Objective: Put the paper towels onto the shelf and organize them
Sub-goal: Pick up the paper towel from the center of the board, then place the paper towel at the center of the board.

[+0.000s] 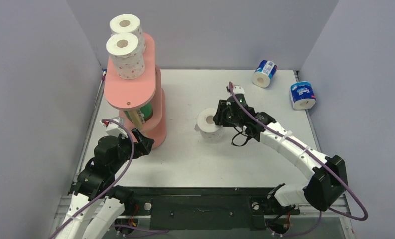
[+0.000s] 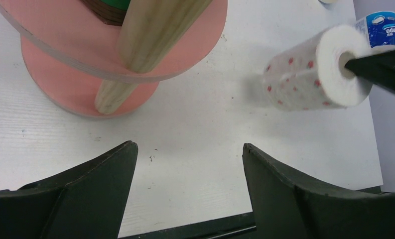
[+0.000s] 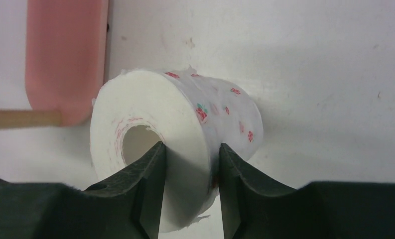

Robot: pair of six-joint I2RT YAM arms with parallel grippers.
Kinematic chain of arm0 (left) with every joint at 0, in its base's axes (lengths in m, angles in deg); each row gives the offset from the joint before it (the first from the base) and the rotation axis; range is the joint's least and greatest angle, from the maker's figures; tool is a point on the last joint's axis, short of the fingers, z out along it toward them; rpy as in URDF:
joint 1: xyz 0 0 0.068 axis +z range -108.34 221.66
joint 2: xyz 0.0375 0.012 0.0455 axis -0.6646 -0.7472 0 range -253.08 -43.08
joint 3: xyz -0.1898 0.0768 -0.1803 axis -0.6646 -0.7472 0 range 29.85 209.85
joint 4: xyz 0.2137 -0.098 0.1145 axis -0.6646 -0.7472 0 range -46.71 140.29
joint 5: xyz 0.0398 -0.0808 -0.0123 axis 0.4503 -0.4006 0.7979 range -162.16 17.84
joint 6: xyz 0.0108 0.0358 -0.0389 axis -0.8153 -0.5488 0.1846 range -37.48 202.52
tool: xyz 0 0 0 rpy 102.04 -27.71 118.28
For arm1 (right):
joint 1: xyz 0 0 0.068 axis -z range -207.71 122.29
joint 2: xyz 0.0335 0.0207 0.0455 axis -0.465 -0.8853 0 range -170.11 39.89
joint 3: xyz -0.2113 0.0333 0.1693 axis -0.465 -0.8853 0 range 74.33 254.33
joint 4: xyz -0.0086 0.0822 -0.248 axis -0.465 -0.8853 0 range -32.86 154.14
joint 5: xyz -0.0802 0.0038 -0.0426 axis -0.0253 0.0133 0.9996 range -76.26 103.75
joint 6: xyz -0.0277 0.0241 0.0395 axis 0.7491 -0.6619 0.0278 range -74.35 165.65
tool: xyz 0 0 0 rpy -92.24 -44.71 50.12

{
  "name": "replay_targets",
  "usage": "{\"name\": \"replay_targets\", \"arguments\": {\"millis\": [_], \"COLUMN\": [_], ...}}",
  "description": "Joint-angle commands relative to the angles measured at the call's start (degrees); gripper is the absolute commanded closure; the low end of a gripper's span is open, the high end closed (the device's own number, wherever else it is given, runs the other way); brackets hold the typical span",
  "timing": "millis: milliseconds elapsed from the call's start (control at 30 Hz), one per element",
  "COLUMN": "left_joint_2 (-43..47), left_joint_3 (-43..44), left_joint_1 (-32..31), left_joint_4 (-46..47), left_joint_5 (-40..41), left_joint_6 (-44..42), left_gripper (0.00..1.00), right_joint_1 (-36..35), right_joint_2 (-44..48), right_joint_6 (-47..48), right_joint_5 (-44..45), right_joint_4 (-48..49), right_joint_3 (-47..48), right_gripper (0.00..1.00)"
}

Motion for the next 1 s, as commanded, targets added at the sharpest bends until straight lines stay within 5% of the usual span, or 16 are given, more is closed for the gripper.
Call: {"name": "replay_targets", "arguments": {"millis": [0,667,967], "left_joint_2": [0.61,-0.03,-0.74], "left_joint_3": [0.69,0.34,0.37], "left_joint_1": [-0.39,-0.37,-0.37], "left_joint_4": [2.54,2.25,2.80], "left_joint_5": [1.02,2.76,2.91], "left_joint_6": [0.89,2.08,2.07], "left_gripper": [0.25,0.25,0.25], "right_joint_1": [-4.40,-10.07,-10.06], "right_joint_2": [5.86,2.89,7.43], "right_joint_6": [3.99,2.21,2.21], "right_joint_5": [0.25,2.78,5.10], "right_joint_4": [-1.60,2.18,-0.95], "right_joint_3": [-6.90,-14.32,-13.50], "right_gripper": [0.85,0.83,0.49]}}
